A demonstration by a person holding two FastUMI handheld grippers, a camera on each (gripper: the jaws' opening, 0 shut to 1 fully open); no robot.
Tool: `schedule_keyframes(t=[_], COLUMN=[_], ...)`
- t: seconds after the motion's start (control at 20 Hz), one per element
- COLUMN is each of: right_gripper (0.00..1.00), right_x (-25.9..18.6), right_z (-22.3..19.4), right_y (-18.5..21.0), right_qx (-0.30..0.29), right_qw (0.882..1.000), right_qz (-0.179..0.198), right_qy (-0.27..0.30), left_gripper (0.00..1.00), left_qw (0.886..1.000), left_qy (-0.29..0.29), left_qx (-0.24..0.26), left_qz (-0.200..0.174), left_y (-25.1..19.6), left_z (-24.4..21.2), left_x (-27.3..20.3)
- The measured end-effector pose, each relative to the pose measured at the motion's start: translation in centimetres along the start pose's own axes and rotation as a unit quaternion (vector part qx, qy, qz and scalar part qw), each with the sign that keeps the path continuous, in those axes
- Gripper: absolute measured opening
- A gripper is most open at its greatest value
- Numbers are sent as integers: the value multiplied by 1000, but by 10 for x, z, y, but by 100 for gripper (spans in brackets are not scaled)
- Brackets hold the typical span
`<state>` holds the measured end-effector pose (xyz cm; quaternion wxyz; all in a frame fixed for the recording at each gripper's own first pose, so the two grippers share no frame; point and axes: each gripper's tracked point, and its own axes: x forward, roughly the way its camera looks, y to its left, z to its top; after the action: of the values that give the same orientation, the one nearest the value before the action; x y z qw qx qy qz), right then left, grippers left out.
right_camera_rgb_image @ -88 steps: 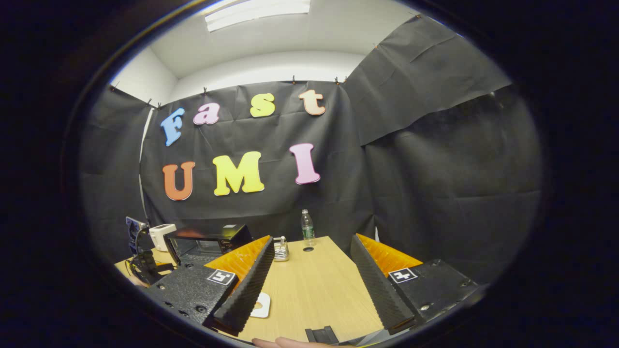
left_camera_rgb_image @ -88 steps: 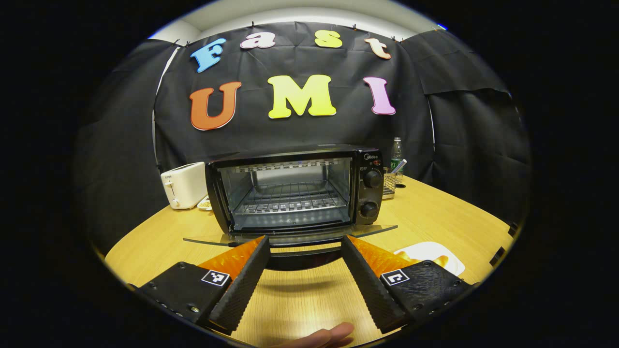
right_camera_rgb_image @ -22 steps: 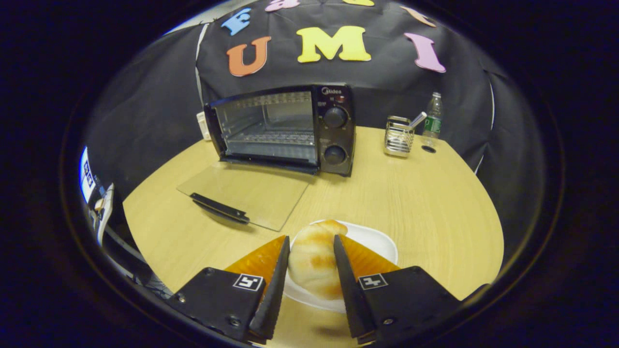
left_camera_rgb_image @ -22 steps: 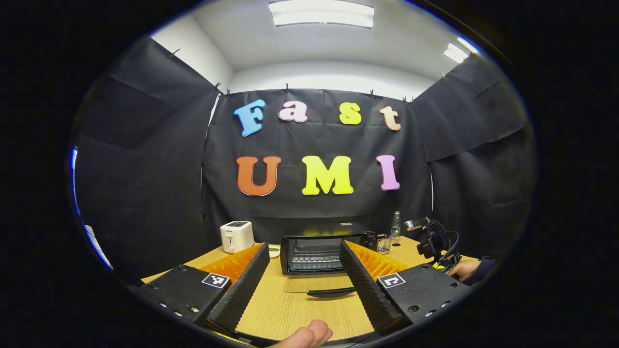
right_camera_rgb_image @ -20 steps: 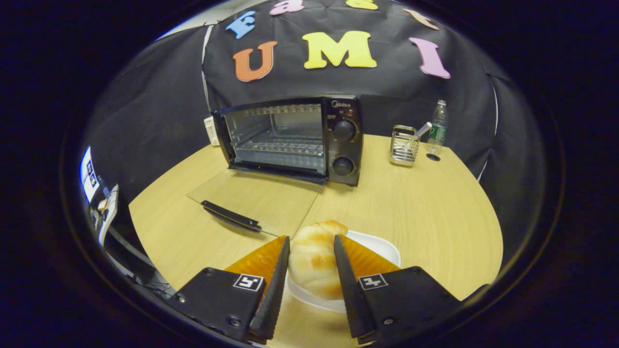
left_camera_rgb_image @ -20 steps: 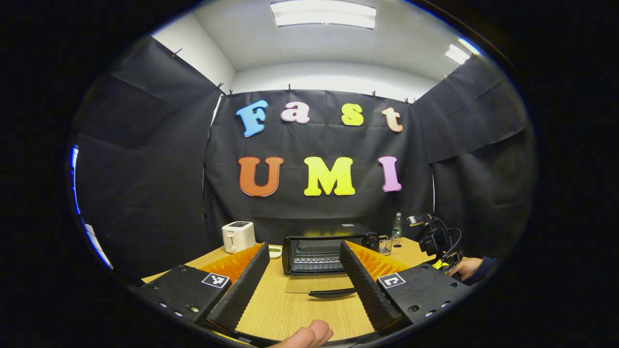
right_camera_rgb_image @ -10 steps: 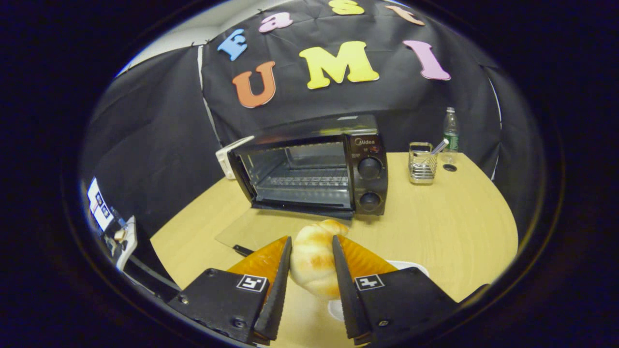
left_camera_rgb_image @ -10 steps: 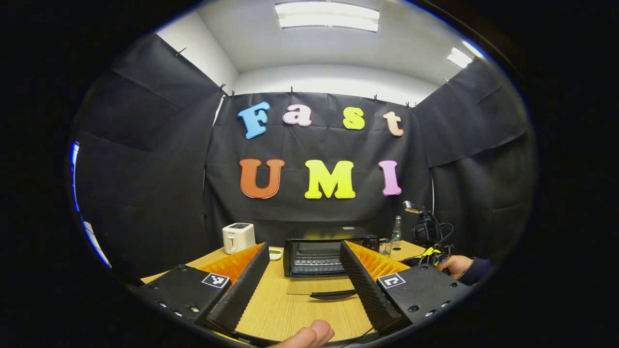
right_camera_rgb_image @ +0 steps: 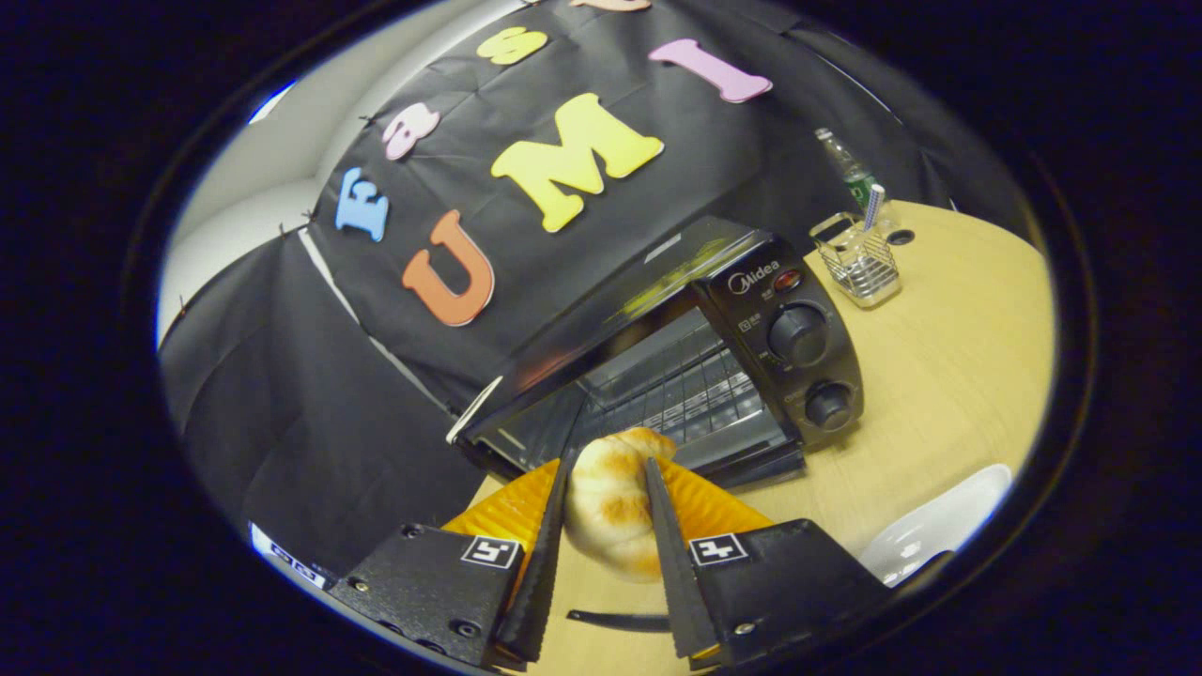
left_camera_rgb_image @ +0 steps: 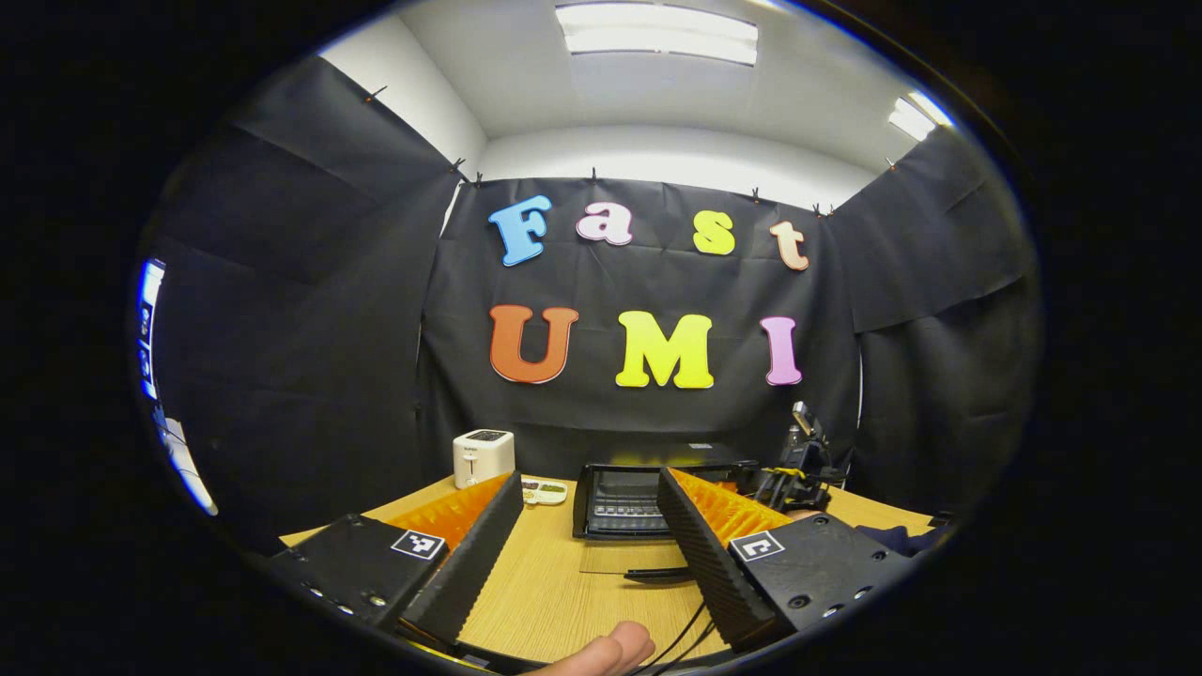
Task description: Open the electric oven with the left hand, put the food in, and close the electric oven.
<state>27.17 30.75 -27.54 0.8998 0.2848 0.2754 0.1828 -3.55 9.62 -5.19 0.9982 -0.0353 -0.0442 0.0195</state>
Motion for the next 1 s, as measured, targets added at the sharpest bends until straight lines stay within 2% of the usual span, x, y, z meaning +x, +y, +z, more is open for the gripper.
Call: schedule_keyframes(t=[0.1, 0.3, 0.6, 0.7, 0.75, 0.9, 1.0], right_gripper=[51, 50, 52, 51, 52, 67, 77], right_x=[26, 70, 122, 133, 138, 146, 149], right_z=[2, -14, 8, 22, 32, 34, 26], right_y=[2, 2, -1, 3, -1, 0, 0], right_qx=[-16, -96, -241, -263, -265, -254, -286], right_qw=[999, 994, 962, 954, 951, 951, 940], right_qz=[-13, -49, -100, -98, -110, -112, -111], right_qy=[-31, -27, -73, -106, -119, -138, -147], left_gripper=[95, 94, 94, 94, 94, 94, 94], left_qw=[1000, 999, 998, 998, 998, 997, 996], left_qy=[6, 16, 27, 32, 36, 51, 62], left_qx=[-6, -10, -11, -8, -8, 0, 4], left_qz=[9, 26, 49, 56, 58, 58, 60], left_y=[14, 34, 58, 63, 63, 60, 58], left_z=[-5, -17, -29, -35, -38, -50, -57], left_x=[3, 9, 12, 15, 16, 22, 24])
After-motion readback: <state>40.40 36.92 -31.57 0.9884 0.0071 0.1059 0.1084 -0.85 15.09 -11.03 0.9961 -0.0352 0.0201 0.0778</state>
